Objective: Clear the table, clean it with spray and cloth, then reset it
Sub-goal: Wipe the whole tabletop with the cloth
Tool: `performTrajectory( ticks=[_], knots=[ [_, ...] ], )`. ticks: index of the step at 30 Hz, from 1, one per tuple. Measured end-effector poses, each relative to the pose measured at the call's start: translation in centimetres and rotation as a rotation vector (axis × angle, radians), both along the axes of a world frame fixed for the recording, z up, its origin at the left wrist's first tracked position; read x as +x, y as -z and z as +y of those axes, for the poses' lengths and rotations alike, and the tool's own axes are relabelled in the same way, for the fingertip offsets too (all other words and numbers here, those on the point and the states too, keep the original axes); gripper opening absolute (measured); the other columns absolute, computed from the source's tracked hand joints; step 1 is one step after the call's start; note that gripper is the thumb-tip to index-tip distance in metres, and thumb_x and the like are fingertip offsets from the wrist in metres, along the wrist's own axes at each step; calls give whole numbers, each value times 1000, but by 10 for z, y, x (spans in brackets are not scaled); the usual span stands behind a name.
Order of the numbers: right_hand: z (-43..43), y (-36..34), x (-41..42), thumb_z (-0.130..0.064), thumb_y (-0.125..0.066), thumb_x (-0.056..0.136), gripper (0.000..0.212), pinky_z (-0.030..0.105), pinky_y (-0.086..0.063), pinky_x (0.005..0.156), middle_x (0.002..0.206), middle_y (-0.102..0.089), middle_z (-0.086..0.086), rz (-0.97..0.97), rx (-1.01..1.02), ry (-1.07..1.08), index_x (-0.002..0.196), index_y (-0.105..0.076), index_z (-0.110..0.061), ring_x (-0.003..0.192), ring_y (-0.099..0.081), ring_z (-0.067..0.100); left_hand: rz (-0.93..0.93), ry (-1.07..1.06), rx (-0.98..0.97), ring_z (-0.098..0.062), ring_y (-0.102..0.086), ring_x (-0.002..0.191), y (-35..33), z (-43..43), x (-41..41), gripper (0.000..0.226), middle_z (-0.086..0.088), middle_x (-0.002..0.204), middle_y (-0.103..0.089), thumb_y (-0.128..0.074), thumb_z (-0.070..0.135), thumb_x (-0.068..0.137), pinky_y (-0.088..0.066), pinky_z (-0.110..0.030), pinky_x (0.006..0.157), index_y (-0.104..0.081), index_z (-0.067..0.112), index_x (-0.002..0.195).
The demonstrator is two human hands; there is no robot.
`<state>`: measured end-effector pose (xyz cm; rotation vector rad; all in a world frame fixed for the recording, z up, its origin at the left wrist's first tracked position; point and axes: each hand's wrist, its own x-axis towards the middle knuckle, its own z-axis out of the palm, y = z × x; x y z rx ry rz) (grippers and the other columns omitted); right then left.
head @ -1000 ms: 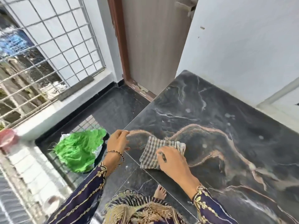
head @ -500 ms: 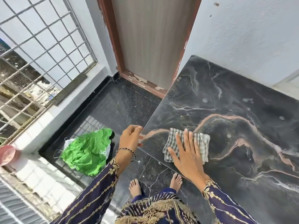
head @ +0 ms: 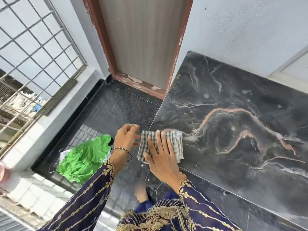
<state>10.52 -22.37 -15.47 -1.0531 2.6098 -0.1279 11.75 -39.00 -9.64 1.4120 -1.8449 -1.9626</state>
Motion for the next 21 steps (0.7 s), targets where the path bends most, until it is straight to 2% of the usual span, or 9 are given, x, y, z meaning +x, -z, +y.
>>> performTrajectory(
  ticks=[2,4,6,8,10,13,18,21],
  knots=[
    [5,-7,-2,-57,-10,107,66,46,5,128,166,30,7,-100,-31,20,162,8,-25,153,31,21,6,2,4,-21,-67,80,-1,-2,1,15,-8,101,-70,-58,21,93,-57,-31,58,-67,10,96],
    [10,-15,-12,-57,-13,108,66,42,6,129,167,28,1,-140,-102,3,163,3,-25,153,30,16,5,0,7,-22,-66,82,-1,-3,1,19,-10,106,-69,-57,20,94,-58,-32,60,-67,6,103],
    [20,-19,-21,-50,-18,110,61,43,-1,129,171,12,-3,-42,-155,-146,164,-9,-25,156,19,15,2,-8,12,-22,-66,83,-1,-4,2,20,-10,107,-69,-56,18,94,-59,-32,60,-66,5,105],
    [29,-14,-29,-47,-19,110,54,44,-1,129,171,-2,-7,1,-158,-350,163,-15,-33,158,8,16,-4,-19,10,-22,-67,83,1,-5,2,19,-10,107,-70,-57,18,94,-58,-30,57,-67,5,104],
    [33,-6,-38,-50,-19,110,52,47,-3,129,171,-5,-10,7,-103,-510,161,-12,-42,159,4,17,-14,-19,0,-22,-67,83,4,-4,3,16,-10,106,-71,-57,18,94,-56,-30,56,-67,7,101],
    [29,4,-56,-52,-20,110,52,52,-5,127,171,-2,-13,53,-56,-625,160,-9,-46,158,6,16,-22,-7,0,-20,-66,79,8,-1,3,14,-11,103,-71,-56,17,94,-58,-35,63,-67,9,96],
    [23,9,-70,-53,-18,110,50,50,1,126,171,-4,-16,37,-85,-576,160,-11,-48,158,4,13,-34,33,-44,-14,-68,75,13,4,-3,13,-7,96,-73,-55,15,94,-60,-30,58,-68,11,96],
    [16,7,-87,-55,-11,109,52,51,0,126,170,-1,-17,25,-71,-457,160,-12,-46,158,7,11,-33,77,-111,-16,-69,77,14,10,-12,14,-2,87,-75,-55,15,93,-61,-39,68,-68,19,89]
  ],
)
